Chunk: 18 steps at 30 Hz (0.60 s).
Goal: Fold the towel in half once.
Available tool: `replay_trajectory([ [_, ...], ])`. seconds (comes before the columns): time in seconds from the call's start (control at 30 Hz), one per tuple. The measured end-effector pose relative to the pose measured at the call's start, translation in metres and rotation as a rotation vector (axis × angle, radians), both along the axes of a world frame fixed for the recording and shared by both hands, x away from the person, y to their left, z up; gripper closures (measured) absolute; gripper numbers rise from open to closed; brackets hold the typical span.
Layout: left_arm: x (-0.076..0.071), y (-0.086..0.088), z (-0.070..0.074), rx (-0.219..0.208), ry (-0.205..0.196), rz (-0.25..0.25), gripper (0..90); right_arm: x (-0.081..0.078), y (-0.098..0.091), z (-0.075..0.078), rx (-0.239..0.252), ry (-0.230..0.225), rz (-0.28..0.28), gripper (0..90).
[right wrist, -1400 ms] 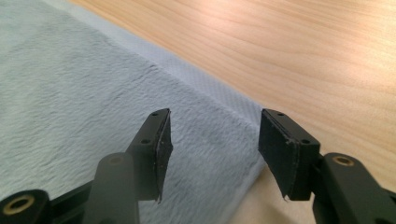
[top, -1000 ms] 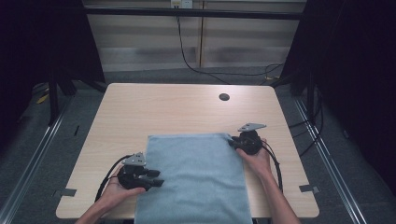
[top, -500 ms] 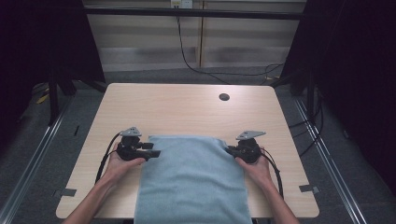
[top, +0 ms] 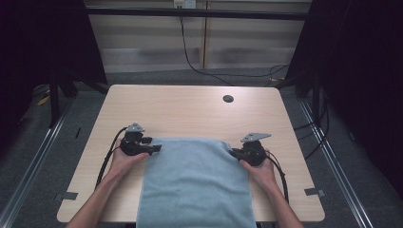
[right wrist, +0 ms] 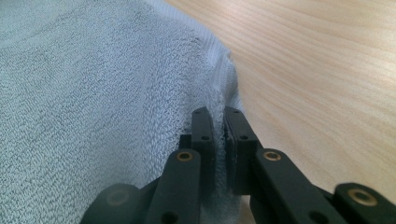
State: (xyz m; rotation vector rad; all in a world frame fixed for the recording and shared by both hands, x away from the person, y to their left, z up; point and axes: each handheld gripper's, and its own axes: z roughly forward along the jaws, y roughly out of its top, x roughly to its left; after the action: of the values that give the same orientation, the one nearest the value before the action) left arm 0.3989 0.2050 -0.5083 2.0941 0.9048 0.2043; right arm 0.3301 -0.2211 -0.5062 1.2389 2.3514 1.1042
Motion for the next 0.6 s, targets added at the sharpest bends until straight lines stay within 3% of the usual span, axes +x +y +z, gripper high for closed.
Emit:
replay_trajectory([
  [0.13, -0.003, -0.005, 0.000, 0.016, -0.016, -0.028, 40.5, 0.000, 0.000, 0.000, 0.010, 0.005, -0.004, 83.9],
  [0.2, -0.006, -0.008, 0.000, 0.009, -0.017, -0.058, 47.0, 0.000, 0.000, 0.000, 0.014, 0.010, -0.006, 83.6],
  [0.27, -0.009, -0.011, -0.001, 0.001, -0.022, -0.072, 48.0, 0.000, 0.000, 0.000, 0.011, 0.009, -0.005, 83.2],
  [0.33, -0.010, -0.012, -0.001, 0.010, -0.027, -0.084, 56.1, 0.001, 0.000, 0.000, 0.014, 0.010, -0.011, 83.2],
  [0.43, -0.011, -0.010, -0.002, -0.014, -0.010, -0.108, 73.4, 0.001, -0.001, -0.001, 0.042, 0.022, -0.026, 83.6],
  [0.47, -0.010, -0.009, -0.002, -0.027, 0.012, -0.112, 78.0, 0.002, -0.002, -0.001, 0.059, 0.031, -0.025, 83.7],
  [0.53, -0.009, -0.006, -0.002, -0.049, 0.040, -0.110, 81.8, 0.003, -0.003, -0.001, 0.078, 0.031, -0.026, 84.1],
  [0.6, -0.009, -0.003, -0.001, -0.051, 0.041, -0.100, 83.6, 0.003, -0.004, 0.001, 0.095, 0.025, -0.027, 84.5],
])
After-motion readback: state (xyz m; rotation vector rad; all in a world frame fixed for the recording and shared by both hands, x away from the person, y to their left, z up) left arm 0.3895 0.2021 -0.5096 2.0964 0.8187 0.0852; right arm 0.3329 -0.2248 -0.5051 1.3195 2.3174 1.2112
